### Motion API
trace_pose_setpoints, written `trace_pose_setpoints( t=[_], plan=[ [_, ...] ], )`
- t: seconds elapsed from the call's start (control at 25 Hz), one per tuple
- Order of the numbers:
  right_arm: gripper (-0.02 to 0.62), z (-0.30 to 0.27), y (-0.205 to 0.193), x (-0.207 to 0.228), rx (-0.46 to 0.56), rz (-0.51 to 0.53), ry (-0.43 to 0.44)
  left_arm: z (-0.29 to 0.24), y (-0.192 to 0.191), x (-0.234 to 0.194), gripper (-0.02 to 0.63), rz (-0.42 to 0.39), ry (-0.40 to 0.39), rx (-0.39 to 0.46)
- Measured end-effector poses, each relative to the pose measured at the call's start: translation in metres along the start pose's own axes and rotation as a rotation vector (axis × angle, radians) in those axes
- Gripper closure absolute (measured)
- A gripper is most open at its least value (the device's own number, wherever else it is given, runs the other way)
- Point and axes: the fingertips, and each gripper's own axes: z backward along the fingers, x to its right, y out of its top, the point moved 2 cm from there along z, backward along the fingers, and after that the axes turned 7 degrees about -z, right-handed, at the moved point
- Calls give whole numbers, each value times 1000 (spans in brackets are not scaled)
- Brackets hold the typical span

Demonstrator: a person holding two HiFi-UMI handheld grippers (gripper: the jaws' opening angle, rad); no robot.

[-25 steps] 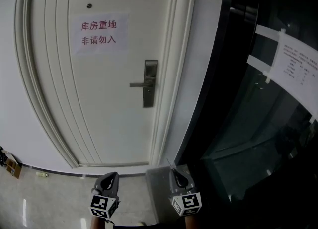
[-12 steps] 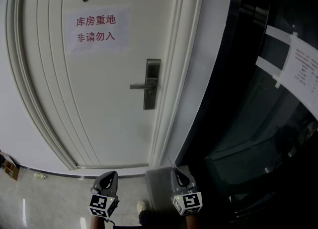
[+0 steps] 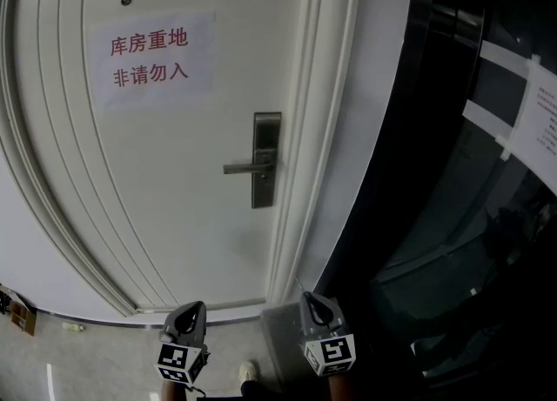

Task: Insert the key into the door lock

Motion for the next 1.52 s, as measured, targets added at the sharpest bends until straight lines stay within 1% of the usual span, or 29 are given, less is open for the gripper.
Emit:
trace_pose_setpoints(
  t=[0.4, 0.52, 0.64, 0.76, 0.84, 1.04, 1.24, 1.4, 1.52],
  plan=[
    [584, -74, 0, 23, 12, 54, -40, -62, -4, -54, 604, -4, -1, -12],
    [584, -90, 6, 33, 28, 98, -51, -79, -7, -63, 604, 3, -4, -12],
    [584, -105, 21, 35, 40, 204, -57, -92, -9, -73, 604, 11, -10, -17],
    [584, -118, 42, 32, 9, 355, -59, -102, -11, -82, 604, 20, -17, -20],
    [584, -125, 53, 32, -2, 437, -62, -110, -12, -87, 604, 22, -20, -21],
    [584, -141, 71, 34, 7, 569, -68, -128, -12, -97, 604, 23, -24, -13],
    [584, -155, 79, 31, 19, 687, -51, -140, -11, -102, 604, 19, -24, -9],
    [584, -170, 84, 25, 28, 837, -47, -146, -9, -106, 604, 16, -22, -6],
    [584, -179, 80, 23, 12, 925, -50, -147, -11, -109, 604, 18, -12, -9]
  ],
)
